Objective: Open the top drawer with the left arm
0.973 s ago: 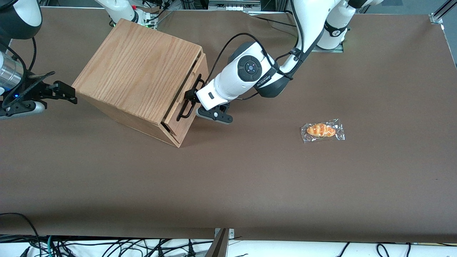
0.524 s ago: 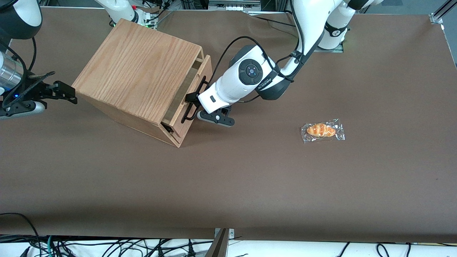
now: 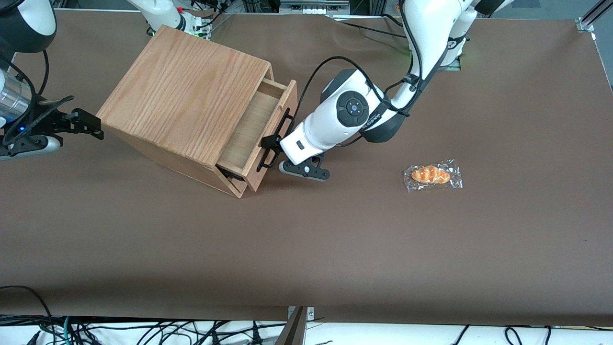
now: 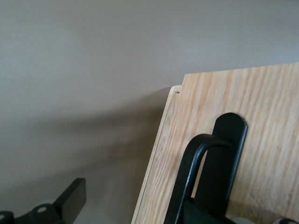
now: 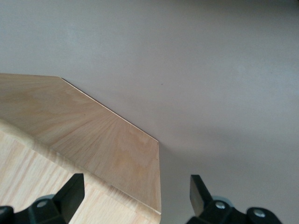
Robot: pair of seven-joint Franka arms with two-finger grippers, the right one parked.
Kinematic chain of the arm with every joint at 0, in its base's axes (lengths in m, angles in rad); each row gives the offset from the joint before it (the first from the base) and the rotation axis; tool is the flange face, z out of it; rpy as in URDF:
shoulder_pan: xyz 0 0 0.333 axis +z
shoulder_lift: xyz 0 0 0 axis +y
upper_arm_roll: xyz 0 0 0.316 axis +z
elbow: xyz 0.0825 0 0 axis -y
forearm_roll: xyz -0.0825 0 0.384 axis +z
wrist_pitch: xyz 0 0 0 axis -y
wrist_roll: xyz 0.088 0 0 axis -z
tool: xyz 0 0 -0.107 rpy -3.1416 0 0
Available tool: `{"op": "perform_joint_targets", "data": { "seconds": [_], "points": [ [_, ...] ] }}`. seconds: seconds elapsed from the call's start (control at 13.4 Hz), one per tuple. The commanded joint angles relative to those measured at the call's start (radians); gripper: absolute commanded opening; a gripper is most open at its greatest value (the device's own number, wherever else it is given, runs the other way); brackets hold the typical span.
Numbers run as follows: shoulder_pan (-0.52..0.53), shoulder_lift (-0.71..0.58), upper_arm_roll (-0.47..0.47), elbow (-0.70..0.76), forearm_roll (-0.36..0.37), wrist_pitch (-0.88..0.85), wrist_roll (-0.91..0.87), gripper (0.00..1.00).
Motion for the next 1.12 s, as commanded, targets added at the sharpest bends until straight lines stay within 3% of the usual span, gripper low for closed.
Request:
{"op": "perform_joint_targets", "data": {
  "seconds": [0.0, 1.05],
  "points": [
    [0.033, 0.034, 0.016, 0.017, 0.055, 0.028, -0.023, 1.0],
    [0.118, 0.037, 0.016, 0.015, 0.054, 0.027, 0.03, 1.0]
  ]
}}
